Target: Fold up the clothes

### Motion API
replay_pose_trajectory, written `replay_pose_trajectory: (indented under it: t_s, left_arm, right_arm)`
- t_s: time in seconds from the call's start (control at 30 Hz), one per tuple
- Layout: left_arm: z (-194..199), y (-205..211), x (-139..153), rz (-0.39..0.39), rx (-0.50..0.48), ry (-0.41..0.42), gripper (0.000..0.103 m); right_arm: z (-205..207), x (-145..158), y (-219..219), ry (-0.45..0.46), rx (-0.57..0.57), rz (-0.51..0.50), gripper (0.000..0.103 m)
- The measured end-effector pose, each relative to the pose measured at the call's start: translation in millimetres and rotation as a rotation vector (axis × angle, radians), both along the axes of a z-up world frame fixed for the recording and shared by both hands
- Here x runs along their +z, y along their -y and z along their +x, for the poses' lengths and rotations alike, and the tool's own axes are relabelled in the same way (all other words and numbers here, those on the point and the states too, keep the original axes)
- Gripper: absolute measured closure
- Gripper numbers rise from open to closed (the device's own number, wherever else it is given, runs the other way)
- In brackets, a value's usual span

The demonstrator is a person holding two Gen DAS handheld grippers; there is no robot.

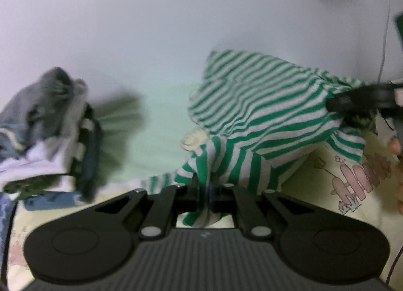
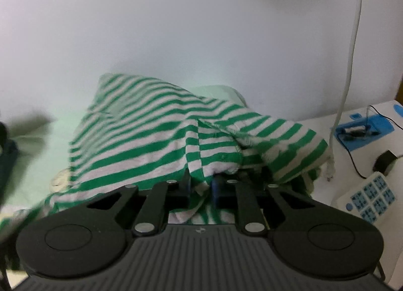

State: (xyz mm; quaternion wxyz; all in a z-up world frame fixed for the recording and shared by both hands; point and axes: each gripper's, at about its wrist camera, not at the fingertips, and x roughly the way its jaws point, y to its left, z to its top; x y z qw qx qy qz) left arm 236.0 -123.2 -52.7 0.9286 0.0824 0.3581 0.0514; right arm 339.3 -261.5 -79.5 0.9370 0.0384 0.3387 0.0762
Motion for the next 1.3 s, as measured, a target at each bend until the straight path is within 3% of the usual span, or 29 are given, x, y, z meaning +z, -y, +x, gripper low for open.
replay_pose_trajectory:
  t_s: [0.17, 0.33, 0.57, 0.7, 0.73, 0.83, 0.9, 0.93, 1.13, 1.2, 1.3]
  left_arm:
    - [-38.1, -32.5, 27.1, -0.013, 0.036, 0.036, 0.1]
    - [-85.7, -64.1, 40.1, -0.027, 0.088, 0.018, 0.1]
    - [-158.6, -77.9, 14.4, -0.033, 0.154, -0.096, 0.1]
    - [-192.4, -81.6, -4.1, -0.043, 0.161, -0.155, 0.099]
    - [-197.0, -82.2, -9.8, -0.042, 0.16, -0.166, 0.099]
    - [-206.9, -79.3, -16.9, -0.01, 0.124, -0.159, 0.095]
    - [-216.7, -75.3, -17.0, 0.039, 0.083, -0.131, 0.082]
    - [-220.9, -76.2, -17.5, 0.047, 0.052, -0.131, 0.08]
    - [-245.3, -89.6, -20.3, 0.063, -0.074, -0.119, 0.058]
    - [-245.6, -89.3, -25.5, 0.051, -0.108, -0.114, 0.037]
    - [-238.8, -82.2, -37.0, 0.048, -0.157, -0.125, 0.033]
  right_arm:
    - [-37.3, 31.1, 5.5, 0.028, 0.127, 0.079, 0.089]
    - [-87.9, 33.5, 2.1, -0.041, 0.238, 0.125, 0.089]
    - [-164.5, 19.3, -10.1, -0.186, 0.375, 0.154, 0.089]
    - [-197.6, -0.4, -19.3, -0.278, 0.396, 0.102, 0.087]
    - [-200.6, -4.7, -20.8, -0.288, 0.392, 0.083, 0.085]
    - [-201.5, -6.1, -7.4, -0.301, 0.328, 0.075, 0.064]
    - [-197.3, -0.4, 12.2, -0.3, 0.254, 0.097, 0.037]
    - [-193.1, 3.2, 18.5, -0.289, 0.211, 0.11, 0.034]
    - [-169.8, 13.7, 60.8, -0.249, -0.043, 0.121, 0.026]
    - [-161.0, 6.7, 70.7, -0.269, -0.118, 0.127, 0.025]
    - [-149.4, 0.7, 70.0, -0.283, -0.159, 0.138, 0.026]
